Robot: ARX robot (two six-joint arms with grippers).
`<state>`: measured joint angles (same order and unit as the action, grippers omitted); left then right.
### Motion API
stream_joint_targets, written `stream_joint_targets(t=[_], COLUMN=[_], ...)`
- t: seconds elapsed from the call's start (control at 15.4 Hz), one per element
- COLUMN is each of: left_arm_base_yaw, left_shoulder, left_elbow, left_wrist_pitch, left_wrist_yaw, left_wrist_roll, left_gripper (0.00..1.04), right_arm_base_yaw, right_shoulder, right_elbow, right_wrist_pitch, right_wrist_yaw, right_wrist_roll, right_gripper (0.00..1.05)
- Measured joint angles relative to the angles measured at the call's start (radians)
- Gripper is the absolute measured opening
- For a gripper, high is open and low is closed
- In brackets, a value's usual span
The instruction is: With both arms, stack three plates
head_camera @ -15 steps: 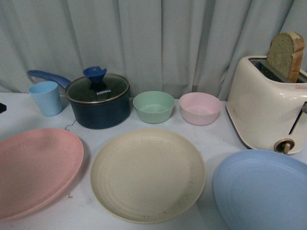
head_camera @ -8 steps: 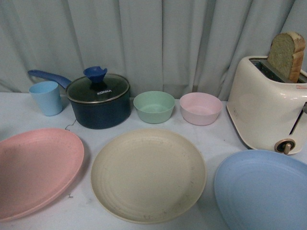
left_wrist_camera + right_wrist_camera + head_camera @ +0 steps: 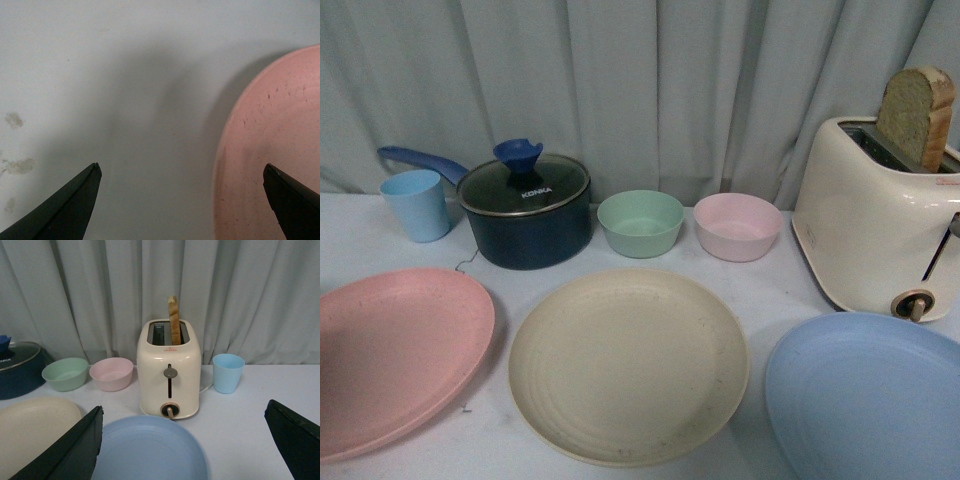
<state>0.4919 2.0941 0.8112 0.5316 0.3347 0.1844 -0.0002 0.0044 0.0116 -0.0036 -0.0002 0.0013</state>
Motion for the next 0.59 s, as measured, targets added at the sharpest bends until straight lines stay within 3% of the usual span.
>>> stream_joint_targets(t=[0.26,0.33,0.59], left_arm_base_yaw=[-0.005,-0.005,-0.013], left_shoulder=[0.018,0.022,0.025], left_elbow=[-0.014,-0.018,-0.032], left_wrist_pitch=[0.039,0.042,0.054], left_wrist_yaw=[0.009,0.009,0.010], left_wrist_roll=[0.000,0.000,0.000], left_gripper=[0.98,0.93,0.35], right_arm_base_yaw=[0.000,0.000,0.000], right_shoulder=[0.000,0.000,0.000], right_elbow=[0.000,0.000,0.000], right_wrist_pitch=[0.000,0.000,0.000], right_wrist_yaw=[0.000,0.000,0.000], right_wrist_roll=[0.000,0.000,0.000], right_gripper=[0.98,0.98,0.98])
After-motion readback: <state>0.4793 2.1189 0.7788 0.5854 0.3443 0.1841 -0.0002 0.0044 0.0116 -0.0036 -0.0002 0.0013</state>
